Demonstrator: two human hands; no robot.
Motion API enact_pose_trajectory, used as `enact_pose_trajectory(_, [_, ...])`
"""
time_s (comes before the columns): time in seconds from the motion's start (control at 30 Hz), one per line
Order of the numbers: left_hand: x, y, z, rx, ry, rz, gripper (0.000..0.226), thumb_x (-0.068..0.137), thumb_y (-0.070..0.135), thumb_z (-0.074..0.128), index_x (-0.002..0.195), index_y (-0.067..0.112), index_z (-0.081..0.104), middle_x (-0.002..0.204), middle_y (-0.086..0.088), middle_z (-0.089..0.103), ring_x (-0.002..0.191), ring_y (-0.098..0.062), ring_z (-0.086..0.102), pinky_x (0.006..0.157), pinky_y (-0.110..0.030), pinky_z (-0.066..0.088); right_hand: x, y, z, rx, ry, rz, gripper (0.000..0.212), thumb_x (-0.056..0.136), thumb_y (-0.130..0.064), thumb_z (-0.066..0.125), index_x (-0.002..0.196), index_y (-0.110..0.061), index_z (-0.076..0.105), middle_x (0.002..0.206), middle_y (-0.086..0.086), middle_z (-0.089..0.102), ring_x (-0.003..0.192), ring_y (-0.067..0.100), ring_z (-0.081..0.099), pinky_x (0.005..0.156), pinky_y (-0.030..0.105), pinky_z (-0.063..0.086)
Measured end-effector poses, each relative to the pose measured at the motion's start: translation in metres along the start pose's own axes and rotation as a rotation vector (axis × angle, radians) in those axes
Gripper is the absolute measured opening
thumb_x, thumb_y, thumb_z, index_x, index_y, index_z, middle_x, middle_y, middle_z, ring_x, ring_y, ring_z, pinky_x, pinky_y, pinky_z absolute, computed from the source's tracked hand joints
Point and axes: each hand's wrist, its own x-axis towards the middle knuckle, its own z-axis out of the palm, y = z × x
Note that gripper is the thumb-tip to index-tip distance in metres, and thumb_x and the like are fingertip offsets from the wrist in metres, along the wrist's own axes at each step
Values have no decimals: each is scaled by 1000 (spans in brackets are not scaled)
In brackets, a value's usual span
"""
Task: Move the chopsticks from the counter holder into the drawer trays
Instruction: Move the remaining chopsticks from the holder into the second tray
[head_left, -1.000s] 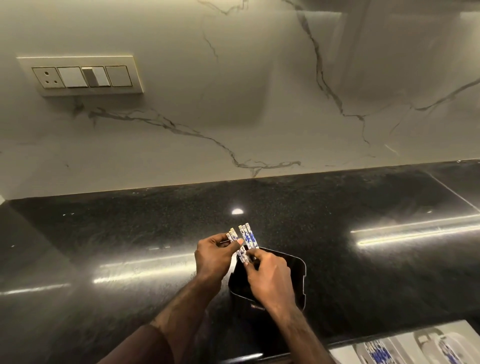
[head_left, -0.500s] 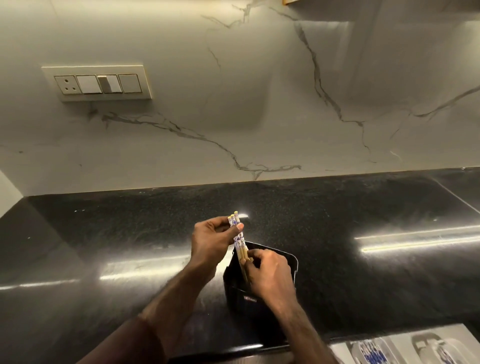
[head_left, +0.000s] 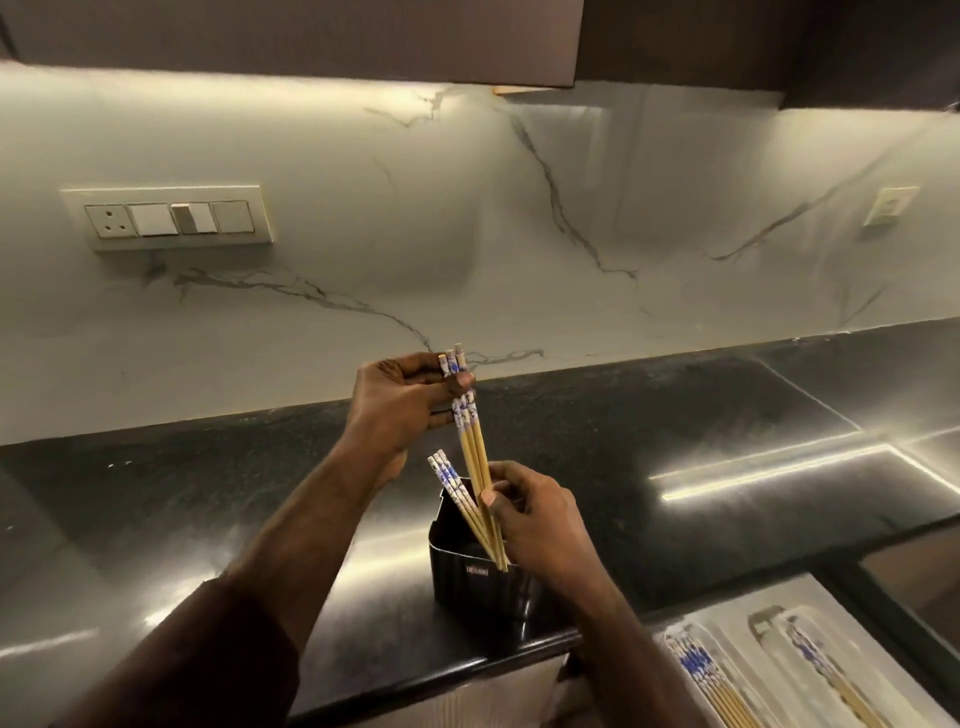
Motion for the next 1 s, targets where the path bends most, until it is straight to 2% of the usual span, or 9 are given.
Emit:
enact_pose_trajectory(0.1, [-19, 13, -3, -19, -43, 39, 18, 73, 1, 80, 87, 10, 75, 80, -8, 78, 68, -17, 76, 56, -22, 58, -26, -4, 1, -1, 20, 14, 26, 97, -24, 55, 120, -36, 61, 97, -19, 66, 85, -7, 64, 63, 12, 52])
enact_pose_trajectory(0.17, [-31, 18, -6, -39, -74, 65, 18, 74, 0, 80, 87, 12, 75, 81, -8, 78, 70, -18, 76, 57, -23, 58, -44, -3, 3, 8, 27, 58, 26, 97, -23, 55, 120, -34, 61, 97, -16, 67, 84, -6, 66, 63, 13, 54])
enact_pose_trajectory(0.3, [-55, 21, 2, -67, -131, 68, 18, 76, 1, 79, 89, 12, 75, 84, -9, 78, 73, -20, 76, 59, -25, 59, -95, 6, 6, 120, 14, 172, 21, 98, -18, 52, 112, -29, 64, 93, -4, 71, 84, 8, 68, 72, 22, 58])
enact_pose_trajectory(0.4, [-73, 17, 20, -75, -159, 28, 19, 76, 2, 78, 93, 10, 75, 86, -11, 78, 78, -22, 76, 62, -29, 61, -133, 11, -5, 253, 38, 255, 20, 100, -15, 50, 108, -22, 66, 93, 5, 71, 88, 20, 70, 78, 34, 60])
enact_pose_trajectory(0.5, [-92, 9, 47, -101, -210, -5, 19, 75, 4, 78, 93, 11, 75, 88, -11, 78, 79, -22, 77, 63, -30, 62, -166, 15, -27, 314, 98, 301, 19, 99, -12, 50, 108, -14, 67, 92, 10, 72, 86, 24, 72, 78, 40, 61])
enact_pose_trajectory(0.7, [-134, -14, 117, -154, -244, -91, 17, 77, 6, 76, 93, 9, 74, 87, -9, 77, 78, -19, 76, 62, -29, 60, -239, 31, -86, 465, 199, 404, 16, 95, -2, 56, 105, -3, 69, 89, 17, 73, 77, 28, 73, 71, 35, 61])
enact_pose_trajectory(0.77, [-150, -24, 147, -151, -260, -115, 16, 79, 6, 75, 95, 7, 73, 89, -10, 76, 80, -20, 76, 65, -31, 61, -265, 40, -111, 486, 244, 438, 16, 93, 1, 59, 102, -2, 71, 89, 18, 74, 77, 29, 73, 70, 33, 61])
enact_pose_trajectory(0.9, [-194, -48, 215, -165, -316, -199, 10, 84, 6, 71, 94, 6, 72, 84, -9, 78, 78, -22, 76, 60, -30, 60, -316, 60, -167, 509, 310, 463, 16, 91, 4, 59, 98, 0, 73, 91, 21, 73, 75, 27, 72, 74, 34, 61])
enact_pose_trajectory(1.0, [-237, -71, 271, -156, -350, -264, 10, 87, 8, 69, 96, 3, 72, 86, -13, 77, 80, -24, 76, 63, -34, 61, -353, 79, -216, 502, 344, 476, 13, 90, 4, 61, 94, 2, 73, 91, 25, 72, 70, 25, 69, 70, 31, 61])
